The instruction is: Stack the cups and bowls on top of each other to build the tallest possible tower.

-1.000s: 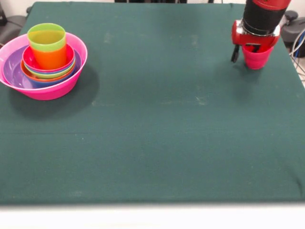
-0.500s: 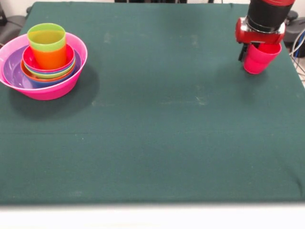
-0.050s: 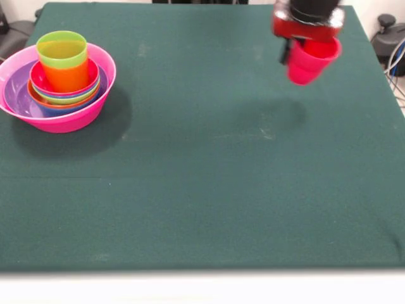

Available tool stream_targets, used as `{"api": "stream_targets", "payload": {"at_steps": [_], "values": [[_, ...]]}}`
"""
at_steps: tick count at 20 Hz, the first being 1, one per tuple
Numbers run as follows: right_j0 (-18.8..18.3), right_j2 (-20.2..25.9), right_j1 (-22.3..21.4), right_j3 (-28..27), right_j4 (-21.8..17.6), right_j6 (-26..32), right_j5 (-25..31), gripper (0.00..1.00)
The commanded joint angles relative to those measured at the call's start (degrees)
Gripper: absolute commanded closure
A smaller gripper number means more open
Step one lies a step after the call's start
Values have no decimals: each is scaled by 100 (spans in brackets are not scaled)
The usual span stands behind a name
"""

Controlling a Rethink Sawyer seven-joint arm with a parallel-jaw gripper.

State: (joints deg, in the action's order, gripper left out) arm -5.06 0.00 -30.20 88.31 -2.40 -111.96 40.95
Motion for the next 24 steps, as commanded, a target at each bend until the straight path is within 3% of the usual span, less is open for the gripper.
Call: {"api": "stream_targets", "payload": {"at_steps": [1, 14, 20, 24], "values": [[-1242, 608, -898, 116, -671, 2306, 1140, 100], [-2741, 1548, -872, -1069, -1351, 3814, 2442, 100], [-2759, 1615, -860, -1540, -1479, 3855, 3237, 100], [-2829, 1724, -785, -1685, -1510, 4015, 3211, 100]]}}
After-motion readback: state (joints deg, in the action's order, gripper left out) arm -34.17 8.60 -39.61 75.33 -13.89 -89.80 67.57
